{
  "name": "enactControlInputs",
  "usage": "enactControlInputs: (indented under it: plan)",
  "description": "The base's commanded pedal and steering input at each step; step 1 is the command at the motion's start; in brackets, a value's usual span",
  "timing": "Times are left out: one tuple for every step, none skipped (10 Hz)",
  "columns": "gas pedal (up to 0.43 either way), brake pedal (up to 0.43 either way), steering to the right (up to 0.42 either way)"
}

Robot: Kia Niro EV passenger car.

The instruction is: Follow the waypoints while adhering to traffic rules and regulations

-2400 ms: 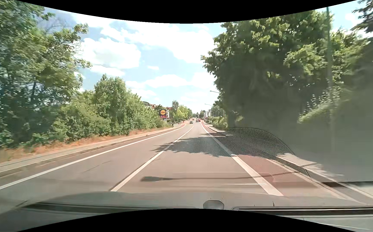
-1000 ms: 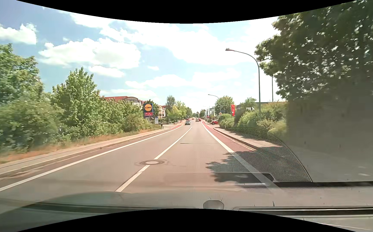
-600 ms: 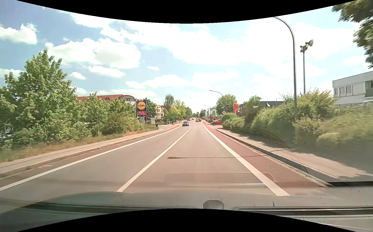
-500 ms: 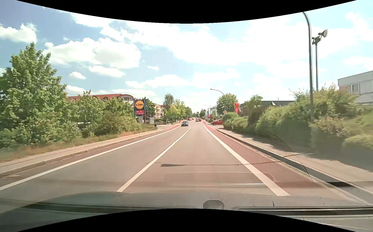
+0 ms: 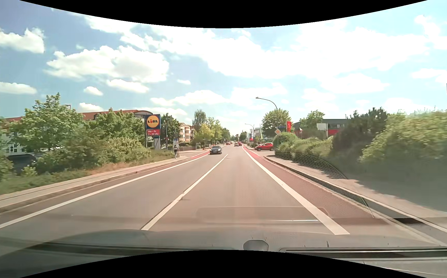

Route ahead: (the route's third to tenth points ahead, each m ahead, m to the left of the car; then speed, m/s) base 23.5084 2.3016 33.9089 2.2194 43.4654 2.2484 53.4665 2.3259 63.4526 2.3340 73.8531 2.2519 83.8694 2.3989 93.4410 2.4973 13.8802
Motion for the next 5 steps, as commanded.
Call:
enactControlInputs:
  plan:
    - [0.0, 0.043, -0.001]
    - [0.0, 0.049, -0.001]
    - [0.0, 0.055, -0.001]
    - [0.0, 0.061, -0.001]
    - [0.0, 0.067, -0.001]
